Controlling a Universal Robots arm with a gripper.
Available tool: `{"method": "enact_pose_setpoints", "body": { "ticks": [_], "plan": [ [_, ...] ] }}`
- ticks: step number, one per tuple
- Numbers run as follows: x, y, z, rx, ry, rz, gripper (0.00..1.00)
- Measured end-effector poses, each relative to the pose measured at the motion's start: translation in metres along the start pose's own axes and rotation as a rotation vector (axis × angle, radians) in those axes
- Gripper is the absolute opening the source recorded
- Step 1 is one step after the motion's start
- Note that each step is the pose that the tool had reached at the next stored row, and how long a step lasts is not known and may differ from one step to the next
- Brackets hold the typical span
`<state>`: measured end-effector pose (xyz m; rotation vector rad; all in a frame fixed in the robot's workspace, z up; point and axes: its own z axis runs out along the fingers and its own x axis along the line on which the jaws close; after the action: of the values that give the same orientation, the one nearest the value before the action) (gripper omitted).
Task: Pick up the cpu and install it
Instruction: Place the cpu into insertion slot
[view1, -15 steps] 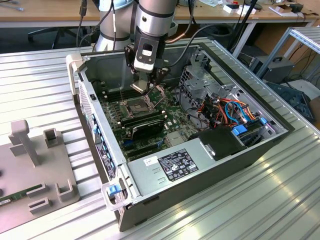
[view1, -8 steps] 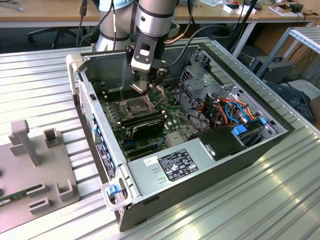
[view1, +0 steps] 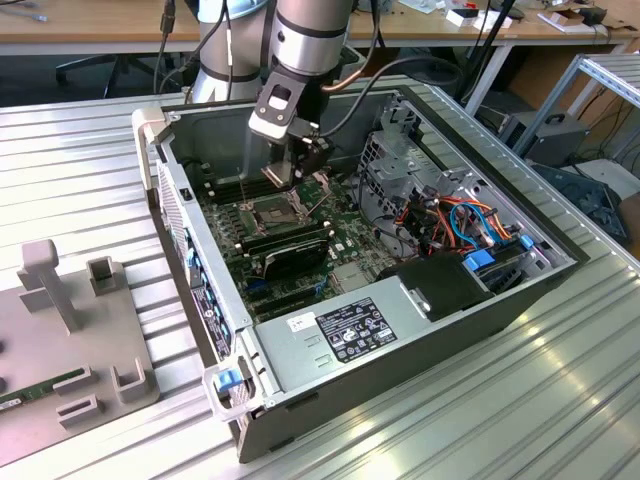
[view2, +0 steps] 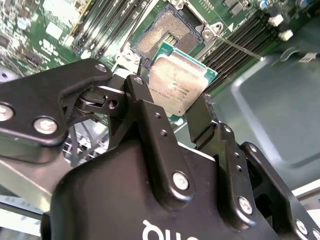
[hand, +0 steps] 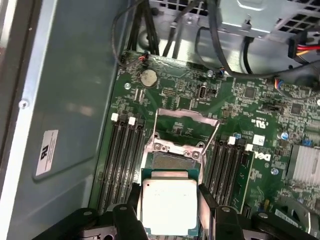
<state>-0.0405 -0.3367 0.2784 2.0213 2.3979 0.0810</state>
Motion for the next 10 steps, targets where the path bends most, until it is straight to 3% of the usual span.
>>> {"method": "enact_pose_setpoints", "body": {
  "ticks": [3, 6, 10],
  "plan": [
    [0.0, 0.0, 0.0007, -0.0018, -0.0026, 0.06, 0.54],
    [-0.0001, -0.0001, 0.0016, -0.0042, -0.0062, 0.143, 0.54],
    [-0.0001, -0.0001, 0.0017, -0.0043, -0.0061, 0.144, 0.54]
  ]
}}
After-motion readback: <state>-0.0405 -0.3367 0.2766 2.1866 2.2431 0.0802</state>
